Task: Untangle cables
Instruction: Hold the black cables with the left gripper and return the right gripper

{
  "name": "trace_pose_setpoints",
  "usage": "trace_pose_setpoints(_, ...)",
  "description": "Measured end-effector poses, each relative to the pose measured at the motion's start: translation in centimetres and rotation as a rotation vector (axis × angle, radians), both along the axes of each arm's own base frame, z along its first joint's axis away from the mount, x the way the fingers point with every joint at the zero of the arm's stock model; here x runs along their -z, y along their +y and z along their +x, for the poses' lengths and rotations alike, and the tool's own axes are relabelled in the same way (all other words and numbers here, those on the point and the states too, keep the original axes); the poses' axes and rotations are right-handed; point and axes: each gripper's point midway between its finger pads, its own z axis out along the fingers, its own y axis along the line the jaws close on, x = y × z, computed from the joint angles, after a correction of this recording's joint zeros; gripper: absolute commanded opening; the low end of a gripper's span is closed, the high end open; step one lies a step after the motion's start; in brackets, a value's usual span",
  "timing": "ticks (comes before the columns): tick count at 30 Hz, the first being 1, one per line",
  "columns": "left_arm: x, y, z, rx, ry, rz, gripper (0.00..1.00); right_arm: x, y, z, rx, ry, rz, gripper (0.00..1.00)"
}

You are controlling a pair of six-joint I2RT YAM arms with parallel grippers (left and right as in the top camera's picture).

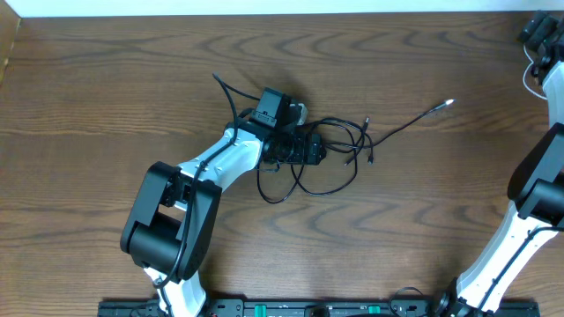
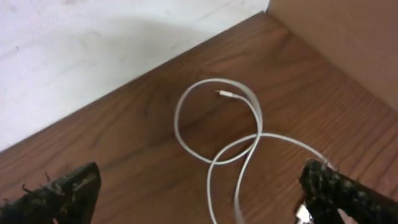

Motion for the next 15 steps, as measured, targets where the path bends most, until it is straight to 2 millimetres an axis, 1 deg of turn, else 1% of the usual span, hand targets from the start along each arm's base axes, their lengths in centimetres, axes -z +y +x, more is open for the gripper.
trace_pose_setpoints(3, 0.0, 0.0, 0.0, -0.007, 0.006, -0.002, 0.98, 1.3, 1.7, -1.5, -0.046, 0.093, 0.078, 0.99)
trace_pose_setpoints(5, 0.0, 0.0, 0.0, -0.014, 0.01, -0.003, 0.98, 0.9, 2.9, -2.1, -0.086, 0.112, 0.121, 0.99)
trace_pose_setpoints(6, 0.0, 0.0, 0.0, -0.017, 0.012, -0.004, 0.98, -0.8, 4.8, -2.9, -0.14, 0.115, 0.171, 0.99)
trace_pose_setpoints(8, 0.0, 0.1, 0.1, -0.02, 0.013, -0.008, 0.98, -3.5, 6.6, -3.5, -0.194, 0.091, 0.202, 0.99)
trace_pose_setpoints(9, 0.0, 0.3, 0.1, -0.024, 0.019, -0.009, 0.98, -4.9, 7.8, -4.2, -0.226, 0.087, 0.224, 0.99)
trace_pose_setpoints(10, 0.1, 0.8, -0.1, -0.033, 0.036, -0.003, 0.98, -7.2, 9.7, -5.1, -0.277, 0.071, 0.255, 0.99)
trace_pose_setpoints(11, 0.2, 1.2, -0.1, -0.04, 0.049, 0.0, 0.98, -9.7, 12.1, -6.2, -0.343, 0.05, 0.295, 0.99)
trace_pose_setpoints(12, 0.2, 1.6, -0.2, -0.05, 0.062, 0.002, 0.98, -10.9, 13.3, -6.9, -0.377, 0.043, 0.317, 0.99)
trace_pose_setpoints(13, 0.1, 2.4, -0.3, -0.066, 0.08, 0.01, 0.98, -12.5, 15.5, -8.1, -0.433, 0.037, 0.355, 0.99)
trace_pose_setpoints(15, -0.4, 3.3, -0.2, -0.089, 0.082, 0.019, 0.98, -14.4, 18.8, -9.9, -0.513, 0.043, 0.411, 0.99)
